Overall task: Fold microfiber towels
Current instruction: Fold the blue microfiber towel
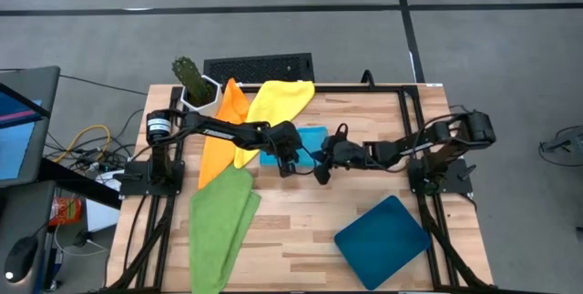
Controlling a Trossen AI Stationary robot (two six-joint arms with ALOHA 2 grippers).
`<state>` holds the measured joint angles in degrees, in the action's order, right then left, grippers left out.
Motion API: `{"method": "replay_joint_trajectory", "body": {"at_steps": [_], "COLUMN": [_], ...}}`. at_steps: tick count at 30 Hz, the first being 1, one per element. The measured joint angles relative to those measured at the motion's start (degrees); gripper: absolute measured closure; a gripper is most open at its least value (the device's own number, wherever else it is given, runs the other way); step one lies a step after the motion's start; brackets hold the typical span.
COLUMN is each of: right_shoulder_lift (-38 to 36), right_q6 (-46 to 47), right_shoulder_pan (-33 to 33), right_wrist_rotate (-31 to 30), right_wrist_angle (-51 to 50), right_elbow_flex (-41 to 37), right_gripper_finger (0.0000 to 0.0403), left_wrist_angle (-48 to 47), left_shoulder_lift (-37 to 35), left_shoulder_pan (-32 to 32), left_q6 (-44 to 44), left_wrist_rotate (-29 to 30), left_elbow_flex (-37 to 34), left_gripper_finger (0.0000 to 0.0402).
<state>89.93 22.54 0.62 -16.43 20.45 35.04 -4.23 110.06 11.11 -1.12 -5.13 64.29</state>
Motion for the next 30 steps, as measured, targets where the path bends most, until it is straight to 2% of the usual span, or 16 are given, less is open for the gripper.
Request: {"method": "replay_joint_trajectory", "body": {"at_steps": [6,12,21,30], "right_shoulder_lift": [6.1,12.1,12.5,11.8], "right_q6": [1.2,2.9,4.0,4.5], "right_shoulder_pan": [0.0,-0.4,-0.7,-0.2], "right_wrist_rotate": [2.1,4.6,4.6,4.7], "right_wrist_angle": [1.7,3.1,4.9,5.1], "right_elbow_flex": [-0.1,-0.1,-0.1,-0.1], "right_gripper_finger": [0.0377,0.0386,0.0375,0.0385], "left_wrist_angle": [0.9,1.1,0.9,1.0], "left_shoulder_lift": [-0.5,-0.5,0.6,4.2], "left_shoulder_pan": [-0.6,-3.0,-3.2,-3.4], "left_q6": [-3.0,-1.7,-1.0,-3.9], "left_wrist_rotate": [0.0,0.0,2.0,1.7], "left_elbow_flex": [0.0,0.0,0.0,0.2], "left_gripper_finger": [0.0402,0.0402,0.0401,0.0402]}}
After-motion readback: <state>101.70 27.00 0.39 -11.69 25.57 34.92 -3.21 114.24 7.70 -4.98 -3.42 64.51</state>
